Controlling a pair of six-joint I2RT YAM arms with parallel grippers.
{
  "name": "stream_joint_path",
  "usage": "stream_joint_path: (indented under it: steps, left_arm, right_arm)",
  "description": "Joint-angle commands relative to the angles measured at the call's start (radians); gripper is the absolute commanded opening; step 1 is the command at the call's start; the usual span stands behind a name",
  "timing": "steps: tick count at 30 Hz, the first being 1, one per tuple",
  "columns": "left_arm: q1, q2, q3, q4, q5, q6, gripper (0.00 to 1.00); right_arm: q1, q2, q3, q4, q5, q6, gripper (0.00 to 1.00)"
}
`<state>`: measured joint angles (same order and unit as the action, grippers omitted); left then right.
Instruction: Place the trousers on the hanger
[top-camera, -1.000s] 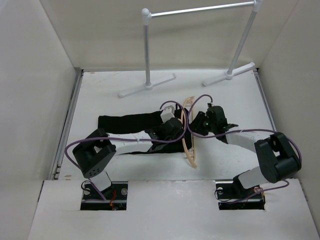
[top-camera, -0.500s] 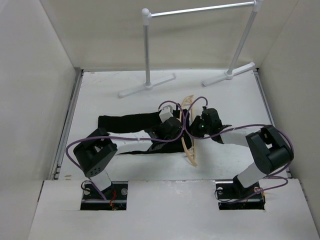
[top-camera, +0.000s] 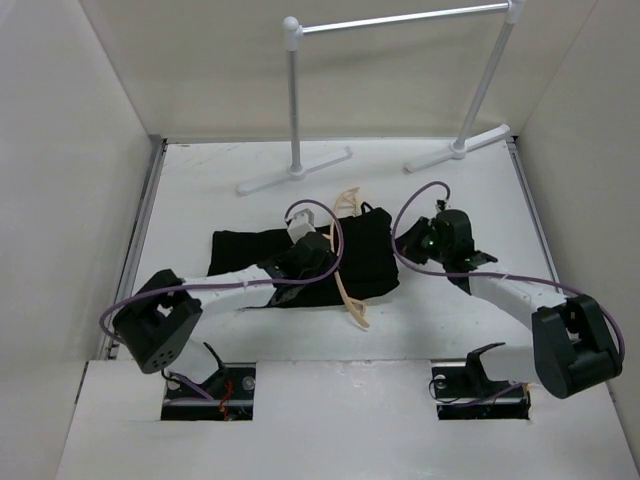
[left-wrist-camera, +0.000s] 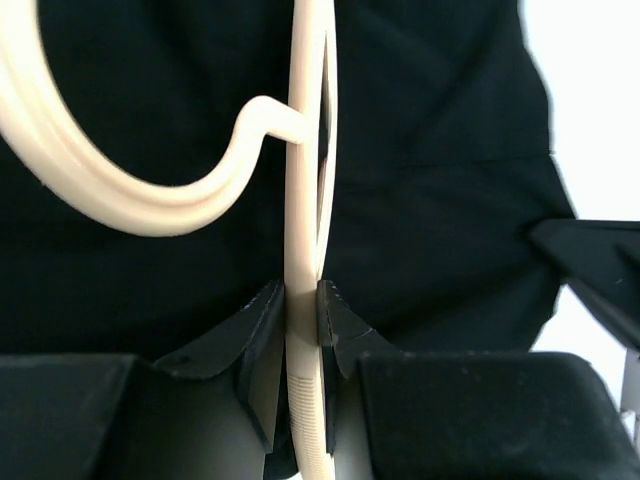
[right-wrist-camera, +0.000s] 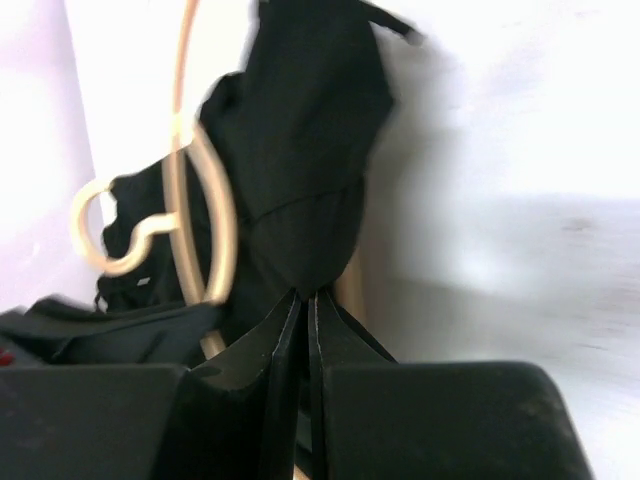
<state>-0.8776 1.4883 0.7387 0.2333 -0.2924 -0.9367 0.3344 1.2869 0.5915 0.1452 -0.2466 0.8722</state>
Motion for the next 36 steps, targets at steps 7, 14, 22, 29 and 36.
stream_joint_path:
  steps: [7,14,22,29,36]
  left_arm:
    - [0.065,-0.264,-0.127,-0.179,-0.037,0.081,0.00]
    - [0.049,-0.333,-0.084,-0.264,-0.083,0.153,0.00]
    - [0.027,-0.335,-0.065,-0.387,-0.194,0.237,0.00]
    - [-0.008,-0.388,-0.029,-0.408,-0.232,0.237,0.00]
    - [-0.096,-0.408,0.108,-0.397,-0.260,0.240,0.00]
  right_arm:
    - [-0.120,-0.031,-0.064,-0.015,-0.003,0.002,0.10]
    - [-0.127,0.025,-0.079,0.007,0.004,-0.002,0.12]
    - [-0.143,0.054,-0.094,0.013,0.029,0.004,0.11]
    - [-0.139,0.081,-0.088,0.010,0.035,0.008,0.14]
    - [-0.099,0.086,-0.104,0.010,0.053,0.022,0.23]
